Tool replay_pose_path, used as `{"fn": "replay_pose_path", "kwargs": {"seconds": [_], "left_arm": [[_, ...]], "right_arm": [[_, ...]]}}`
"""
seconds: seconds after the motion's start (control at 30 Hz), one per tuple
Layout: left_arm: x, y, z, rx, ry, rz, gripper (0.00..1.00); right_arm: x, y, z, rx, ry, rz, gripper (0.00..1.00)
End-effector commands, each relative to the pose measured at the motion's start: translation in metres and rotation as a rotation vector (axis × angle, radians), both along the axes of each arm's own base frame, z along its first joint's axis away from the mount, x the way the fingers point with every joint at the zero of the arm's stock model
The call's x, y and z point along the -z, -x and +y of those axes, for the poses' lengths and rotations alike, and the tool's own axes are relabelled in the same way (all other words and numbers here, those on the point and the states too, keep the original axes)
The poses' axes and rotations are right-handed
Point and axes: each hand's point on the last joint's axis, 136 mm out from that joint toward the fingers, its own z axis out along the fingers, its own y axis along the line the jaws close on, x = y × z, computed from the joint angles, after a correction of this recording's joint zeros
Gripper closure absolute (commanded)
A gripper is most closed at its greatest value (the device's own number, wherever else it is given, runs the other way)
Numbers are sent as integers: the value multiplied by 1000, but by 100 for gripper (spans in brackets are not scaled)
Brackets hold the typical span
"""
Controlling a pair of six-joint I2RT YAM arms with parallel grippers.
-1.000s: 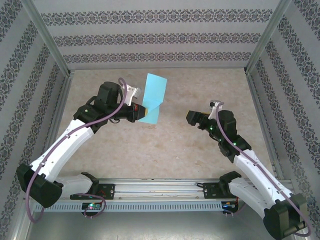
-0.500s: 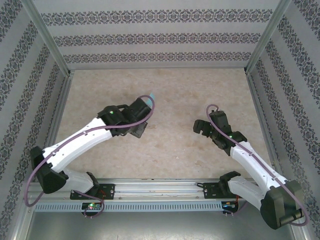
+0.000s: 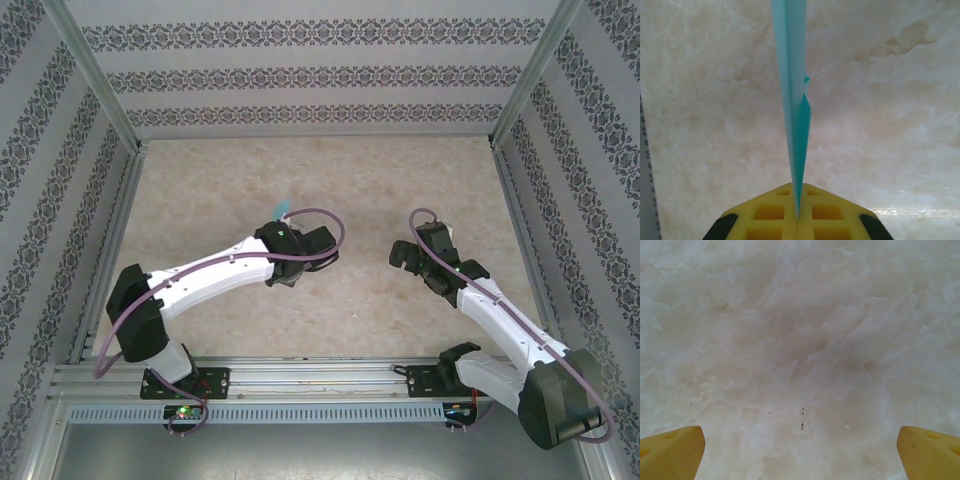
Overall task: Fold a paper plane with a square sheet of paper (fold left side to right side)
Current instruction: Turn over the paper at the center of the table.
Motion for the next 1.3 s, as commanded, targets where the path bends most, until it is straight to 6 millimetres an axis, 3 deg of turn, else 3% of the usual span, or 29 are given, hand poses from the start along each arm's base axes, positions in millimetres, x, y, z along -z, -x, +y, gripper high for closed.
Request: {"fn": "replay_pose_path", "kwargs": {"seconds": [0.0,0.17,0.37,0.77,1.1,1.27], "left_arm": [[19,3,-20,-109,118,8,100],[33,-3,-30,-280,161,-22,100],[37,-10,-18,-376,-48,-52,100],[96,-9,-50,-367,-26,59,100],[119,-8,-84,-317,101,156,71],[113,-13,-102,-277,191,170,64]], "right_arm": [[-3,-5,-5,24,15,-28,2],[-3,-6,-7,18,28,-30,2],[-3,-5,-6,11,21,-36,2],[-9,-2,-10,16,14,-51,2],[-10,0,-6,-5,-20,-47,2],[-18,0,1,-41,-99,-52,2]]}}
